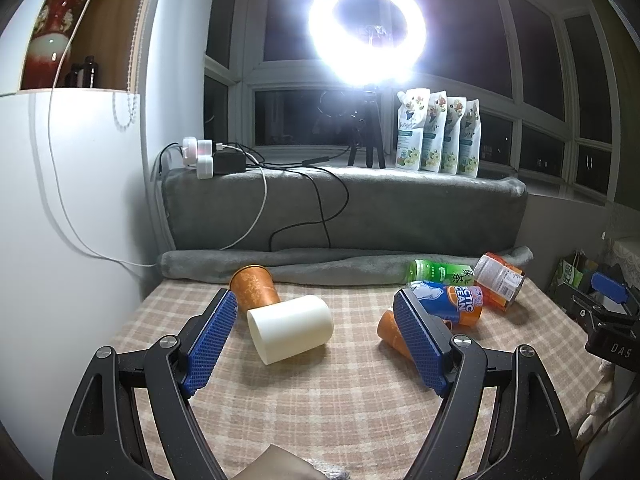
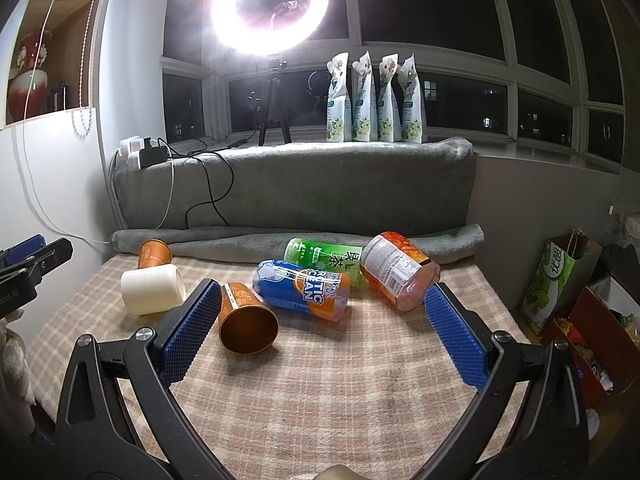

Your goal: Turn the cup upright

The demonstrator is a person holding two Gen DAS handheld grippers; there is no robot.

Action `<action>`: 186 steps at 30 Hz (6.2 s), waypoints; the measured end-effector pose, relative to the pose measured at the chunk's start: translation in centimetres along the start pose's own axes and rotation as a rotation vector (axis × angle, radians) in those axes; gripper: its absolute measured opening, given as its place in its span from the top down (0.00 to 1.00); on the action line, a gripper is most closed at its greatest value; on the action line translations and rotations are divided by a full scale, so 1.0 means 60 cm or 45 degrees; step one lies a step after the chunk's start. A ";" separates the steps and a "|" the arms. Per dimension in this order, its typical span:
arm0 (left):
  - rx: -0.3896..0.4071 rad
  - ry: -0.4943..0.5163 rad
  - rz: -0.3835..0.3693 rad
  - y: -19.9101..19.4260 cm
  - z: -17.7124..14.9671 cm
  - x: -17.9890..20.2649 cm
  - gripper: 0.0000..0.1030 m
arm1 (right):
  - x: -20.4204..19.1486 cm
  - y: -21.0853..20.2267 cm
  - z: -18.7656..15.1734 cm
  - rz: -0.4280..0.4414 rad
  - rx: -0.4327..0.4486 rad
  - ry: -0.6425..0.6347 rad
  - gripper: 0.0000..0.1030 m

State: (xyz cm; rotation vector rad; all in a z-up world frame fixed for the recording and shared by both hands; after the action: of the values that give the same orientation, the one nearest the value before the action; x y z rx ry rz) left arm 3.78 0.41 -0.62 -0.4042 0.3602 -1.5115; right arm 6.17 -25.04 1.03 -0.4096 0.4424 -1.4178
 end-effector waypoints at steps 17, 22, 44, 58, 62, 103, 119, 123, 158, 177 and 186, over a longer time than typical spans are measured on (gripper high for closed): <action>-0.009 0.001 0.005 0.005 -0.001 0.003 0.22 | -0.002 0.004 -0.003 -0.002 -0.005 -0.004 0.00; -0.023 0.000 0.002 0.013 -0.003 0.001 0.22 | -0.005 0.025 -0.007 0.044 -0.037 -0.033 0.00; -0.213 0.010 -0.015 0.042 -0.064 -0.030 0.22 | -0.027 0.235 0.044 0.293 -0.495 -0.719 0.16; -0.296 -0.041 0.043 0.062 -0.080 -0.055 0.22 | -0.076 0.379 0.016 0.349 -0.789 -1.111 0.28; -0.299 -0.054 0.065 0.066 -0.080 -0.063 0.22 | -0.089 0.400 0.005 0.365 -0.838 -1.168 0.28; -0.281 -0.037 0.045 0.046 -0.081 -0.057 0.22 | -0.079 0.253 0.042 0.393 -0.658 -1.161 0.38; -0.271 0.000 0.042 0.013 -0.080 -0.069 0.22 | -0.228 0.146 -0.077 0.693 -0.656 -1.412 0.38; -0.275 0.007 0.055 0.007 -0.082 -0.078 0.22 | -0.251 0.157 -0.107 0.746 -0.688 -1.458 0.38; -0.536 0.882 -0.481 0.067 -0.083 0.109 0.21 | -0.057 0.088 -0.063 0.640 -0.546 -0.656 0.24; -0.879 1.574 -0.539 0.142 -0.163 0.219 0.21 | 0.121 0.030 -0.102 0.453 -0.507 -0.147 0.24; -0.885 1.675 -0.510 0.160 -0.186 0.235 0.21 | 0.140 0.034 -0.106 0.445 -0.520 -0.069 0.24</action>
State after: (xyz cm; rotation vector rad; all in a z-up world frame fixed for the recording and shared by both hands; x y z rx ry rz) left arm 7.42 -13.89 -14.69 0.0700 1.9573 -1.8461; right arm 5.38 -33.24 -5.83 -0.6631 0.7262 -0.9723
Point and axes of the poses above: each gripper's, at about its wrist camera, not at the fingertips, and y roughly the way its jaws point, x to its right, z to its top, the point moved 4 cm from there along y, roughly the way its jaws point, and after that the axes turned 7 degrees about -x, right-handed, at the moved point
